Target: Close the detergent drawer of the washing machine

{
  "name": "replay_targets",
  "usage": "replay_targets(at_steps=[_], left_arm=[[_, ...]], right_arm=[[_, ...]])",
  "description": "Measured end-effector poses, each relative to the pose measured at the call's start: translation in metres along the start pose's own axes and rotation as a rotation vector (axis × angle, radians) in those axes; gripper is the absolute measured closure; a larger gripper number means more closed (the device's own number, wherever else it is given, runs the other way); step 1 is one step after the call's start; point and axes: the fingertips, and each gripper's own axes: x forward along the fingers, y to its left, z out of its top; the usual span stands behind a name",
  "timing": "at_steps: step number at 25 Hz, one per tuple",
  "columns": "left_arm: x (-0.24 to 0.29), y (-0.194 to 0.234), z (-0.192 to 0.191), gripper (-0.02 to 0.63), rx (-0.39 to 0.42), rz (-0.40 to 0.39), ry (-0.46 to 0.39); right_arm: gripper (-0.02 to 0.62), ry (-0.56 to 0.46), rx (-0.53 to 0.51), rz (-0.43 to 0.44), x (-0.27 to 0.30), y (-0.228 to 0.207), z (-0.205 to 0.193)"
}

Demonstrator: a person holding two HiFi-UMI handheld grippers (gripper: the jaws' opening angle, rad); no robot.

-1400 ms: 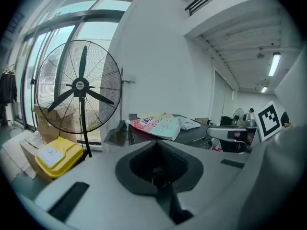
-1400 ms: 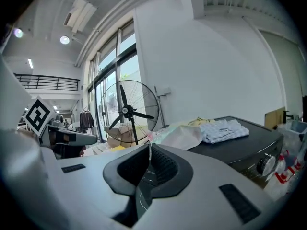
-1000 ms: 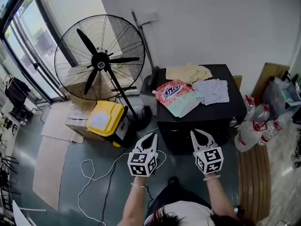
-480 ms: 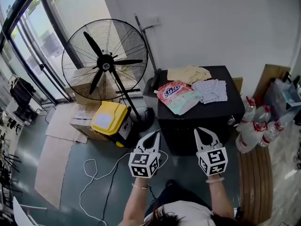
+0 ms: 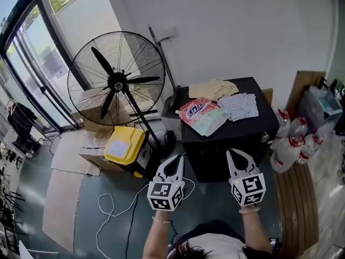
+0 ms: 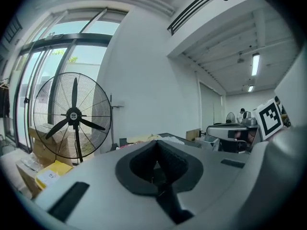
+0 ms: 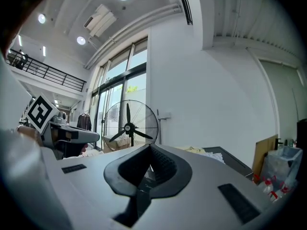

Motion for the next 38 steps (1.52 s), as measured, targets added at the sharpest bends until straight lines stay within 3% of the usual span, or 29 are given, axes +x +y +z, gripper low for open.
replay_targets(at_steps=[12,38], left_arm=[[-0.027,0.011,0.01,0.588,0.028,-0.068,-0.018],[-0.019,-0.015,0.016,0.588,0.03,-0.123,-0.019]], right_arm=[[0.569,0.014,-0.073,-0.065,-0.013,0.033,0.017],[0.569,0.041,-0.068,-0.089,-0.023,0.022,0.019]])
